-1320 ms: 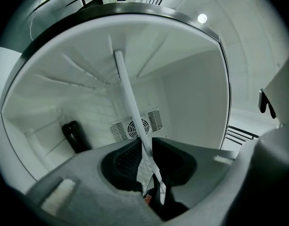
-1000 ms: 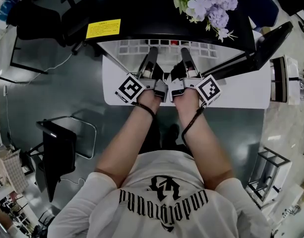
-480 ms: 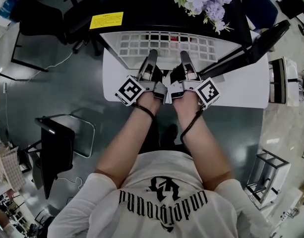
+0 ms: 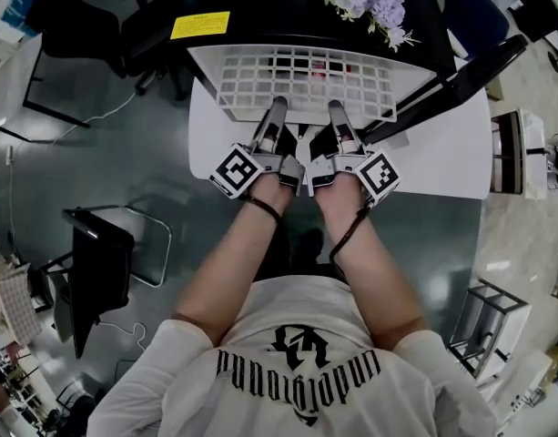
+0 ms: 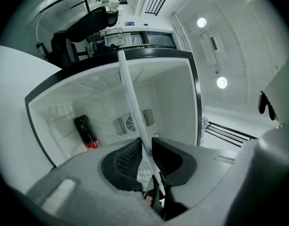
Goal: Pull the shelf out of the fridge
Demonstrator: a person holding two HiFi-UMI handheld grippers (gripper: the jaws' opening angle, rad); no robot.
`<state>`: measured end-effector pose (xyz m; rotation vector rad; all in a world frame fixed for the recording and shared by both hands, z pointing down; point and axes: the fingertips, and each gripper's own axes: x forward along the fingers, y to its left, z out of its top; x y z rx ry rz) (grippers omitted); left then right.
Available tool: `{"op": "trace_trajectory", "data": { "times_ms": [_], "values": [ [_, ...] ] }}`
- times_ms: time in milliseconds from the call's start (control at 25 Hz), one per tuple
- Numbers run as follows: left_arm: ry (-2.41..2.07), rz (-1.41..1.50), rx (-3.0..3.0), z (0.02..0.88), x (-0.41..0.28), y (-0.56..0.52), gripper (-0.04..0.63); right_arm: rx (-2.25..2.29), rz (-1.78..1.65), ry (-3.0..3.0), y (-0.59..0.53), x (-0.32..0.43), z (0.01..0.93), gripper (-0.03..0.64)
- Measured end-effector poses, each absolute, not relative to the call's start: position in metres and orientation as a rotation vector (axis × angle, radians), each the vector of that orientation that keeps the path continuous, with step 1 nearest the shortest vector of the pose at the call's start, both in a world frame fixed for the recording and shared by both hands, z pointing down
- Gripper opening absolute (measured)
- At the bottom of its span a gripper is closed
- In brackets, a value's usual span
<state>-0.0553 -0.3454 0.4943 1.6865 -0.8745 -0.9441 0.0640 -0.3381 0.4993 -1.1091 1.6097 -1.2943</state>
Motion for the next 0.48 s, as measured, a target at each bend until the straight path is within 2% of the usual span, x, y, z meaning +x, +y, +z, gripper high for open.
{"op": "trace_trajectory", "data": {
  "times_ms": [480],
  "values": [
    [-0.871, -0.97, 1.683, 0.49, -0.057, -0.32, 0.074, -1.083, -1.306, 1.614, -0.313, 0.062, 0.495, 0.04]
  ]
}}
